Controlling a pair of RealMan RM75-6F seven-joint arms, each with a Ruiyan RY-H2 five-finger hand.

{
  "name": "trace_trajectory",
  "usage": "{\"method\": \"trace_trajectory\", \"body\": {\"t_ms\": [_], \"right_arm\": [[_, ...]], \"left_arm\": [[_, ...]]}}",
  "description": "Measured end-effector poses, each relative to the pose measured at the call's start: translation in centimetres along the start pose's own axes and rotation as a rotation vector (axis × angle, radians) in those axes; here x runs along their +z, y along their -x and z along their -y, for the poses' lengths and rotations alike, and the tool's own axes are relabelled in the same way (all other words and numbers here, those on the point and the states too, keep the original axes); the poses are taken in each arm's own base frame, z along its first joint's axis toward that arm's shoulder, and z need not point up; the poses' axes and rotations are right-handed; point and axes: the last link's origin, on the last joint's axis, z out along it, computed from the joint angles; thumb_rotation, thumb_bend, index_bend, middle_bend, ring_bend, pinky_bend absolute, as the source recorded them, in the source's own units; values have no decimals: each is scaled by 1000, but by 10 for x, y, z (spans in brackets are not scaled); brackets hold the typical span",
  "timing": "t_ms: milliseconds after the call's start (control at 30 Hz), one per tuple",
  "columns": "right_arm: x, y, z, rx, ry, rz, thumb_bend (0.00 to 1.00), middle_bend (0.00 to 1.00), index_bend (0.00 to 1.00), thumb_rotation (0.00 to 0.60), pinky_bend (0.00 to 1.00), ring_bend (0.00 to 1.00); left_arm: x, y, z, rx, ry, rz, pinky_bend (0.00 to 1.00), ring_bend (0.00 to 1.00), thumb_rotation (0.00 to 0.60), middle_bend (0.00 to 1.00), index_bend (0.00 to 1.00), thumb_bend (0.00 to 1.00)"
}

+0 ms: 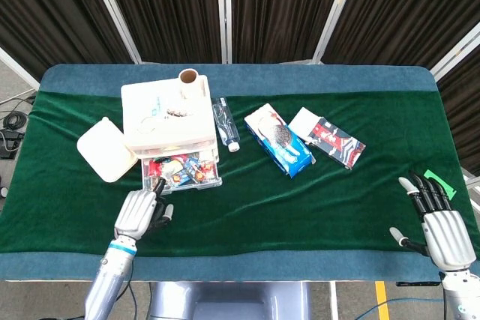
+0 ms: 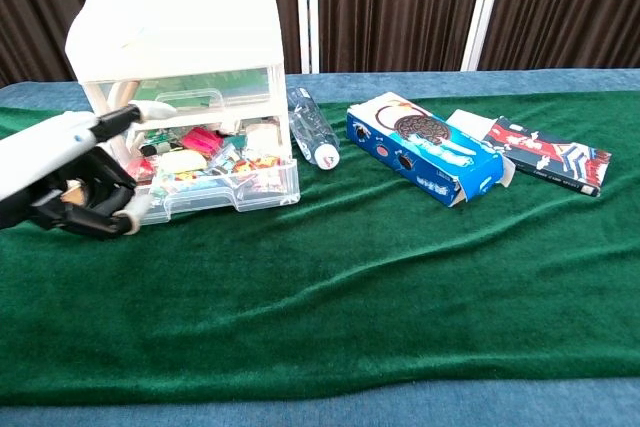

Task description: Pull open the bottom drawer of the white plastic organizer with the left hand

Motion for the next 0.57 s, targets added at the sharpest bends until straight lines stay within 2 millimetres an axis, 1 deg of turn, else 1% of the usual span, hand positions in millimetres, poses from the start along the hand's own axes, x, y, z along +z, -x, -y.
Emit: {"method": "trace_trajectory", "body": {"t_ms": [67,100,200,233,267,300,333,400,500,567], "right_arm": [[0,0,0,-3,0,0,88,0,91,600,0,0],[0,0,0,-4,0,1,88,0,91,600,0,0],[0,2,1,-13,-1,5,87,0,91,600,0,0],[0,3,1,-18,-1,7,87,0,92,600,0,0],[0,4,1,-22,-2,8,88,0,92,600,0,0],[1,5,1,-26,-2,11,88,0,92,600,0,0],[1,6,2,-33,-3,15,88,0,91,600,0,0],[1,9,3,-46,-6,20,88,0,90,600,0,0],[1,13,5,-63,-12,26,88,0,89,600,0,0],[1,16,6,-70,-14,30,88,0,89,600,0,0]], "left_arm": [[-8,-3,5,11,7,-15,433,465,600,589,0,486],[-14,-6,9,20,10,-27,392,398,600,515,0,471],[-29,-16,22,48,16,-68,315,230,600,321,0,422],[-34,-19,26,60,17,-83,264,156,600,235,0,401],[-39,-22,30,73,18,-100,217,105,600,170,0,380],[-45,-27,36,93,18,-126,137,43,600,82,0,346],[-50,-30,41,114,15,-149,76,11,600,32,0,320],[-62,-38,58,191,-14,-204,10,0,600,0,0,266],[-83,-47,83,326,-77,-261,0,0,600,0,0,220],[-92,-52,91,382,-107,-277,0,0,600,0,0,218]]}}
